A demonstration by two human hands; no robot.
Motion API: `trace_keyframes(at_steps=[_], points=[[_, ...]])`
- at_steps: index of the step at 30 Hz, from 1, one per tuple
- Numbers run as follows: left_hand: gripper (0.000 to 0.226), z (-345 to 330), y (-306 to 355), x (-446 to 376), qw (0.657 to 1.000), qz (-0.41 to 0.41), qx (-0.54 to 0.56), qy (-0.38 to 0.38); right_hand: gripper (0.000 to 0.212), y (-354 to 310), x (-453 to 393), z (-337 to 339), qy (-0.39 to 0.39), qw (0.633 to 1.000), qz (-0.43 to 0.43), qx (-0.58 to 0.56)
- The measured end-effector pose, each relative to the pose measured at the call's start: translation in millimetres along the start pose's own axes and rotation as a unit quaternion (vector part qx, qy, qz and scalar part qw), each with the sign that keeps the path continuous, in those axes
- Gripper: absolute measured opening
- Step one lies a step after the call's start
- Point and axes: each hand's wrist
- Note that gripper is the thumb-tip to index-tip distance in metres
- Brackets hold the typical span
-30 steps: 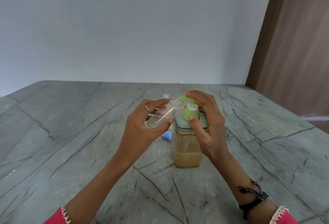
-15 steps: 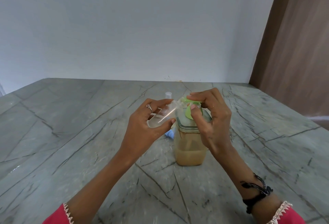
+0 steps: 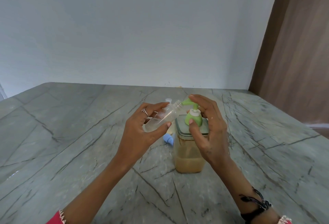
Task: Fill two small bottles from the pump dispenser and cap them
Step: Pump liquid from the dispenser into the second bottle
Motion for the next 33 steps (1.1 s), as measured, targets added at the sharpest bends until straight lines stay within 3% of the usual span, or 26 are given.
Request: trace_keyframes(at_steps=[6, 20, 33], points=[[0.039, -2.1, 2.7, -0.1, 1.000, 0.001, -0.002, -0.008, 0.047, -0.5, 2.2, -0.2, -0.004, 1.000, -0.015, 0.000], [0.039, -4.7, 3.4, -0.3, 1.000, -0.002, -0.024, -0.006, 0.031, 5.8, -5.0, -2.1, -0.008, 0.999, -0.009, -0.036], [0.039, -2.1, 0.6, 1.4, 0.999, -0.030, -0.034, -0.023, 0.029, 2.4, -6.8, -1.9, 0.032, 0.999, -0.020, -0.039]])
Point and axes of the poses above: each hand's wrist, its own x-axis away from the middle knuckle, its own z-axis out of the back of the hand, y = z × x, and after that the axes turned 10 degrees about x, right-handed
